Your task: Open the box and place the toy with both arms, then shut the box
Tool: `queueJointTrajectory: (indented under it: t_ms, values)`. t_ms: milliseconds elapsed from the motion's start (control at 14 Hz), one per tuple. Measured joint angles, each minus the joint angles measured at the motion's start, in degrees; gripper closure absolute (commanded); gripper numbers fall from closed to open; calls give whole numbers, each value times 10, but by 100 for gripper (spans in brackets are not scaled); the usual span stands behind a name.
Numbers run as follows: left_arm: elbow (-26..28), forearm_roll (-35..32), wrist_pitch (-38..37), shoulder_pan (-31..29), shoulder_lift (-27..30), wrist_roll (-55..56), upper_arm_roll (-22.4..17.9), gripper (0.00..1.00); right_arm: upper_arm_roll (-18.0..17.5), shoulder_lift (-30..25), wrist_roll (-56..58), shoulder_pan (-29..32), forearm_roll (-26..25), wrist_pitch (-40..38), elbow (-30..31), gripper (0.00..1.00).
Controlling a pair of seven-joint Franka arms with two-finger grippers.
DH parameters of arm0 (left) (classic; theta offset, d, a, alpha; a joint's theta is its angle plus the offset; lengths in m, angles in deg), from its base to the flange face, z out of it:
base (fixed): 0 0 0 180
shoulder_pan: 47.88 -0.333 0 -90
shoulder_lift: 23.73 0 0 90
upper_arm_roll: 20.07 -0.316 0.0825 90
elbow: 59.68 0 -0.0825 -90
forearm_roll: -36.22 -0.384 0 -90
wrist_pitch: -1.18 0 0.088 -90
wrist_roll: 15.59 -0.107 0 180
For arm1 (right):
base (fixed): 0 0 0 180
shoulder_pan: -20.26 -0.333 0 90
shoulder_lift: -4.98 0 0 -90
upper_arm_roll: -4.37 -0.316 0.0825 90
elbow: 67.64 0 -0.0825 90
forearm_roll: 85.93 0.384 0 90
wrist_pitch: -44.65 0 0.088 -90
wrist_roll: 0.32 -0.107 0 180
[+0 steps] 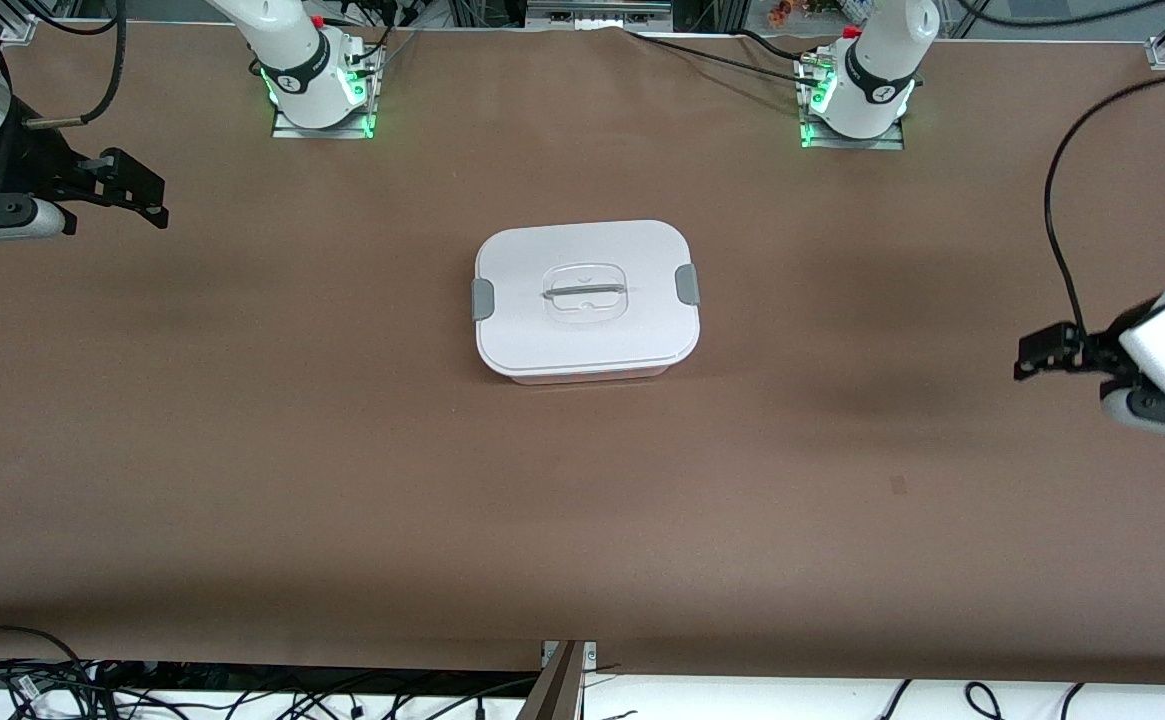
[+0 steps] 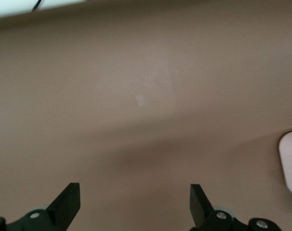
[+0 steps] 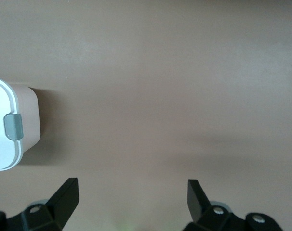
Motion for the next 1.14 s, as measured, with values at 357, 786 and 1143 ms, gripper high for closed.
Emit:
queueJointTrajectory:
  t_ms: [357, 786, 1143]
  values:
    - [66, 0, -57, 1, 92, 40, -4, 0, 0, 0, 0, 0, 0, 0, 0, 0]
    - [79, 0, -62, 1, 80, 75, -5, 0, 0, 0, 0, 0, 0, 0, 0, 0]
    - [77, 0, -62, 1, 78, 76, -5, 0, 0, 0, 0, 0, 0, 0, 0, 0]
